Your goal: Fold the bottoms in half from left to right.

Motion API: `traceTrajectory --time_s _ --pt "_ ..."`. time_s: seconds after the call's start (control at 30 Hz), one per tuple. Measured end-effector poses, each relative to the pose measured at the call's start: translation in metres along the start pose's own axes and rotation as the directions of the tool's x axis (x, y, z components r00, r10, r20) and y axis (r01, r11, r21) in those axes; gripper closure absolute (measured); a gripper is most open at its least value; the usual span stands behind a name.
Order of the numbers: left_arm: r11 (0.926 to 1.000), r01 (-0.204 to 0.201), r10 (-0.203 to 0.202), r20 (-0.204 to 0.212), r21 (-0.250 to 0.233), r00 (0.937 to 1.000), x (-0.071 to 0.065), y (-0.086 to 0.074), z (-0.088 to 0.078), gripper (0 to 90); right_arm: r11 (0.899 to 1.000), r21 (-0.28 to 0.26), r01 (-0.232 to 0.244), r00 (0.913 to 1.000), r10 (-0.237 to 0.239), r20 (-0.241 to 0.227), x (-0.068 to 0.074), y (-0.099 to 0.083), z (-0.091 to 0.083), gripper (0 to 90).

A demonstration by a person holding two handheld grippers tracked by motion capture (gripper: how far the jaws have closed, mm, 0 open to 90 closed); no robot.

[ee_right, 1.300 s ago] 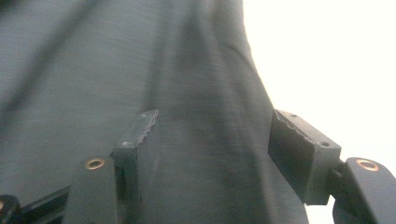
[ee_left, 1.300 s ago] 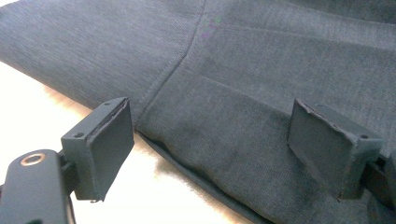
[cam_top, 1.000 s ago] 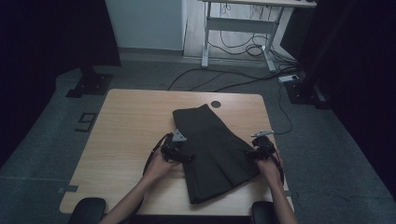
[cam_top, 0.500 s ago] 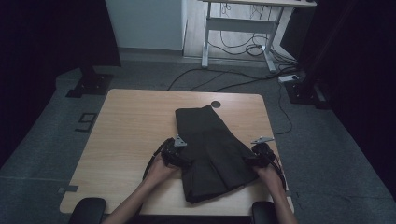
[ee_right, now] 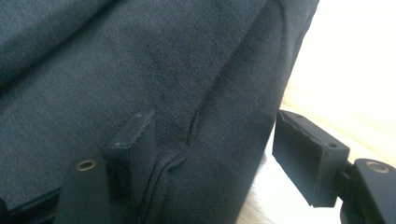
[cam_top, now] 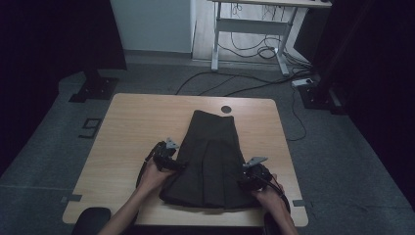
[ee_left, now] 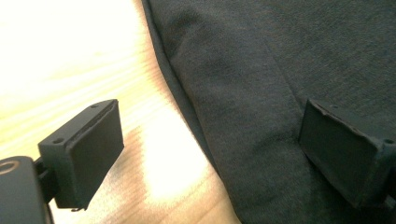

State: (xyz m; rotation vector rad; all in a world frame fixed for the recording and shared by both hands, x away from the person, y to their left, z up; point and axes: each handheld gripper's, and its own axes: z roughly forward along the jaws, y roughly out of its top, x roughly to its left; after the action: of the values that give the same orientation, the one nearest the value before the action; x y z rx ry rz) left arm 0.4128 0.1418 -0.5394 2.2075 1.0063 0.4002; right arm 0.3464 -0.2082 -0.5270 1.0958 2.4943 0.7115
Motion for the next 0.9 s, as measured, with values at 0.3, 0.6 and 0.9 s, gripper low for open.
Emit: traceTrajectory --time_s 0.3,0.6,0.9 --pt "0.9981 -0.005 0.006 0.005 -0.062 1.0000 0.007 0.037 -0.013 7.5 0.983 -0.167 -0.071 0.9964 0.077 0.034 -0.019 0.044 -0.003 24.1" --pt "0.9996 -0.013 0.014 -0.030 0.023 0.9995 0.015 0.033 0.023 7.6 0.982 -0.124 -0.140 0.9803 0.155 0.122 -0.043 0.059 0.043 24.1" --pt "0.9993 0.037 -0.037 -0.003 0.000 0.9993 0.011 0.014 0.020 9.3 0.975 -0.138 -0.174 0.9809 0.184 0.063 -0.041 0.042 0.049 28.7"
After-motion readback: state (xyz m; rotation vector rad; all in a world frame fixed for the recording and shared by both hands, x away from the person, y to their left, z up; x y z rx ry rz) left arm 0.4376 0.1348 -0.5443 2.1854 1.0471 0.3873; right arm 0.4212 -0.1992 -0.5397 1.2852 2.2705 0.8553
